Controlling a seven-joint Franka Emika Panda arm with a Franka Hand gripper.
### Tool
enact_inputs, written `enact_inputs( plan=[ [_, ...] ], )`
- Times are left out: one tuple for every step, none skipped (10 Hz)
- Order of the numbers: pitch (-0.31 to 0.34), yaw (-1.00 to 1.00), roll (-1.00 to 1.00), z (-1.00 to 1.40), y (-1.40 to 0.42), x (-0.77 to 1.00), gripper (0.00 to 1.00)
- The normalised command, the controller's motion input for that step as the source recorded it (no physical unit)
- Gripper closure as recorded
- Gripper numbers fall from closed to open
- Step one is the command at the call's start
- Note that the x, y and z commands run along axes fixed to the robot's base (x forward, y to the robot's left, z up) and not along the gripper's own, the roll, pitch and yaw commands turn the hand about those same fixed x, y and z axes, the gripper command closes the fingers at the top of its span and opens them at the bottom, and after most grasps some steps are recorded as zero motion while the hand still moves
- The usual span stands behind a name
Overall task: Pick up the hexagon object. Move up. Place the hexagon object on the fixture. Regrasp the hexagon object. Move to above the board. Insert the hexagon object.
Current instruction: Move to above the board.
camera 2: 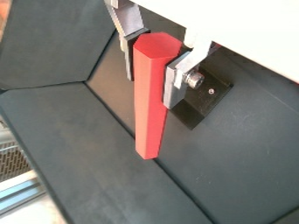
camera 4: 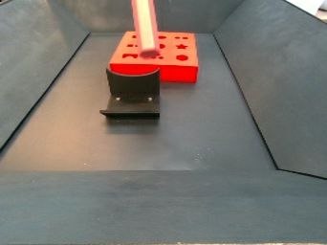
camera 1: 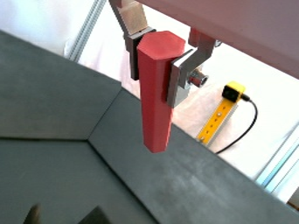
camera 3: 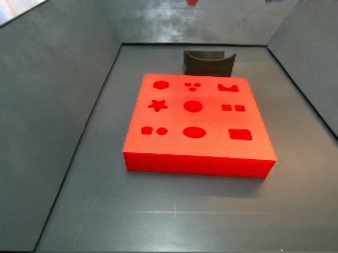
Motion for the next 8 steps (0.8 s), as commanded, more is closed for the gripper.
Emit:
enact_inputs(
  plan=[
    [0.043,-0.01,-0.07,1.00,0.10,-0.12,1.00],
    [0.056,0.00,-0.06,0.82,0.06,-0.09,1.00],
    [0.059,0.00,-0.06,0.64,0.04,-0.06,1.00],
    [0.066,0.01,-0.06,0.52,0.03,-0.05,1.00],
    [0.081,0.02,-0.07,0.27,0.01,-0.02,1.00],
    [-0.079,-0.09,-1.00,0.11,-1.00,-0.30,1.00],
    [-0.084,-0.09,-1.00,0.11,-1.00,-0.30,1.00],
    [-0.095,-0.09,-1.00,0.12,-1.00,-0.31,1.00]
  ],
)
